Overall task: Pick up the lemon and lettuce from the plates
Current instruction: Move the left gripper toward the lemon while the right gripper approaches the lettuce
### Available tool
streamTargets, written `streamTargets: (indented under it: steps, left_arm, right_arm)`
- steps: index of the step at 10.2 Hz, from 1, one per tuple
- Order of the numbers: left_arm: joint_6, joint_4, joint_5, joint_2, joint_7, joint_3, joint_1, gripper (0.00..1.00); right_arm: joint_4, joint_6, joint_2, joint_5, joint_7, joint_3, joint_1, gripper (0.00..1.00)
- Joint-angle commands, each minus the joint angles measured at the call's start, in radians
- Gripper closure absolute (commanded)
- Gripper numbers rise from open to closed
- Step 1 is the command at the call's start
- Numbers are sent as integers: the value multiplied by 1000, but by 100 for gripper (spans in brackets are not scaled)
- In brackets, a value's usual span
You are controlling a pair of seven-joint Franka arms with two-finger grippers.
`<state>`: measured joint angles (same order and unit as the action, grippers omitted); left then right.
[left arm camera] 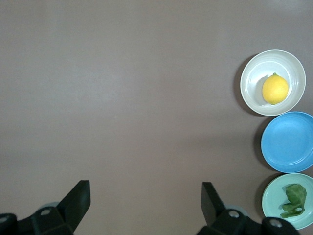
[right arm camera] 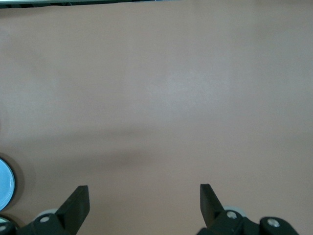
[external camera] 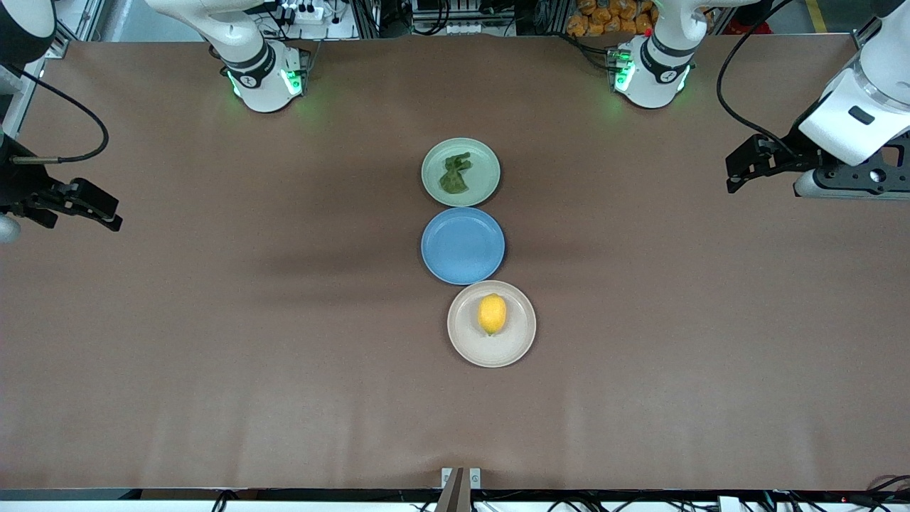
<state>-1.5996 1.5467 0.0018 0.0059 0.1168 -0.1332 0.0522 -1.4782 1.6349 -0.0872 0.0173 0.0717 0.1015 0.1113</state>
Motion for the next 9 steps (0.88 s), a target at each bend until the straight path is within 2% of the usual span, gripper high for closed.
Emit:
streamTargets:
  steps: [1,6,9]
  left_arm:
    - [10,-14,-19,-3,-44,1,-5,0]
    - [7,-17,-13,9,-36,0,9,0]
    - [-35,-14,-28,55,-28,-5,12,0]
  right_arm:
    - [-7,2,1,-3,10,-3,-8,0]
    - [-8,-6,0,-5,13,-3,-4,0]
    - [-10,-4,-8,-7,16,-6,4,0]
